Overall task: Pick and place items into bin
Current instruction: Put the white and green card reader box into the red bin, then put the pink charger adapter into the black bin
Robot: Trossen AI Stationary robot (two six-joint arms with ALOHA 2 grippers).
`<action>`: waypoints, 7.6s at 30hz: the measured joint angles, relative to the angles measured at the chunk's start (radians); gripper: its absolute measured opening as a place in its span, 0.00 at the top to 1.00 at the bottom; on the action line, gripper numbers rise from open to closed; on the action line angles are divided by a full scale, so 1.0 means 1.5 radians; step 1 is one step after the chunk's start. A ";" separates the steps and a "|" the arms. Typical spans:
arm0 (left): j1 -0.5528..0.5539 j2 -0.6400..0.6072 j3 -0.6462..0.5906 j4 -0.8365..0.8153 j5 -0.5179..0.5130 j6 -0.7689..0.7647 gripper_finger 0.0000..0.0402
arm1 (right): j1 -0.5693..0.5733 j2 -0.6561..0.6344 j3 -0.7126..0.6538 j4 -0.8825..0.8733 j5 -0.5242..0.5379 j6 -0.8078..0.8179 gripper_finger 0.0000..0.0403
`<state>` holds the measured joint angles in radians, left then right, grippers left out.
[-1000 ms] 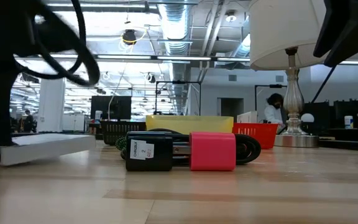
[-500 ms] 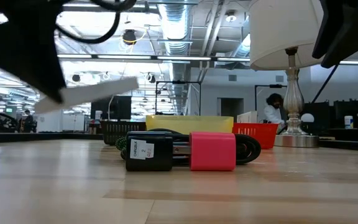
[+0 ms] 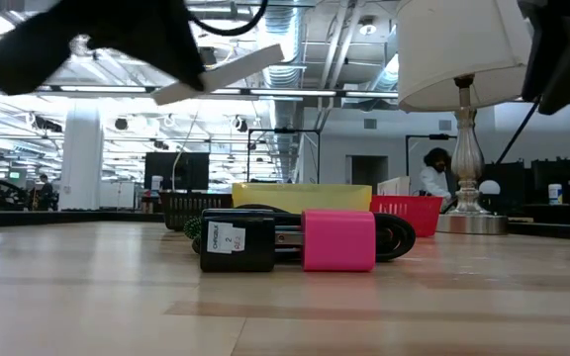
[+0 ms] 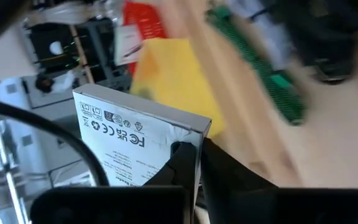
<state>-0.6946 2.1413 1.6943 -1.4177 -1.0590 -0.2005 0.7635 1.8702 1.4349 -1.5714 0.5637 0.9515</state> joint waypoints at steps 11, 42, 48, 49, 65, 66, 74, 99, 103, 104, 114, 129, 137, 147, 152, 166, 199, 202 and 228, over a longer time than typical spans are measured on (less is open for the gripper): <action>0.073 -0.098 0.000 0.125 -0.047 0.183 1.00 | 0.001 0.000 0.000 0.000 -0.052 -0.005 0.65; 0.493 -0.206 -0.039 0.974 0.500 0.433 1.00 | 0.028 0.000 0.000 0.000 -0.062 -0.013 0.65; 0.523 -0.206 -0.125 1.092 0.517 0.336 1.00 | 0.026 0.000 0.000 0.000 -0.062 -0.009 0.66; 0.526 -0.206 -0.145 1.115 0.516 0.326 1.00 | 0.026 0.000 0.000 0.000 -0.064 -0.006 0.66; 0.522 -0.185 -0.272 1.300 0.543 0.195 1.00 | 0.022 0.000 0.000 0.000 -0.081 0.021 0.66; 0.520 -0.173 -0.269 1.316 0.541 0.187 1.00 | 0.022 0.000 0.000 0.000 -0.081 0.026 0.66; 0.521 -0.148 -0.268 1.323 0.538 0.138 1.00 | 0.018 0.000 0.000 0.000 -0.096 0.030 0.66; 0.521 -0.063 -0.267 1.381 0.525 0.087 1.00 | 0.019 0.000 0.000 0.000 -0.096 0.037 0.67; 0.521 -0.063 -0.267 1.377 0.524 0.089 1.00 | 0.019 0.000 0.000 0.000 -0.096 0.037 0.67; 0.521 -0.063 -0.267 1.377 0.524 0.087 1.00 | 0.019 0.000 0.000 0.000 -0.096 0.037 0.67; 0.521 -0.063 -0.267 1.372 0.526 0.084 0.94 | 0.019 0.000 0.000 0.000 -0.096 0.042 0.66; 0.521 -0.063 -0.267 1.375 0.523 0.083 0.78 | 0.019 0.000 0.000 0.000 -0.096 0.042 0.67; 0.521 -0.063 -0.267 1.373 0.527 0.083 0.77 | 0.019 0.000 0.000 0.000 -0.096 0.042 0.67; 0.498 -0.149 -0.266 1.078 0.586 0.128 0.77 | 0.019 0.000 0.000 0.010 -0.096 0.051 0.67; 0.472 -0.230 -0.266 0.803 0.585 0.166 0.77 | 0.019 0.000 0.000 0.016 -0.093 0.074 0.67; 0.342 -0.295 -0.273 0.308 0.586 0.033 0.77 | -0.041 0.000 0.000 0.234 -0.008 0.027 0.67; 0.171 -0.784 -0.795 0.968 0.428 0.022 0.77 | -0.129 0.002 0.000 0.606 -0.129 -0.345 0.65; 0.171 -0.829 -0.833 0.998 0.417 0.039 0.77 | -0.125 0.026 0.000 0.631 -0.115 -0.345 0.63; 0.171 -0.847 -0.850 1.026 0.373 0.085 0.77 | -0.120 0.066 0.000 0.645 -0.137 -0.326 0.60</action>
<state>-0.4381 0.8711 0.4198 0.1220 -0.4999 -0.0733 0.5836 1.9694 1.4345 -0.6046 0.3580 0.4618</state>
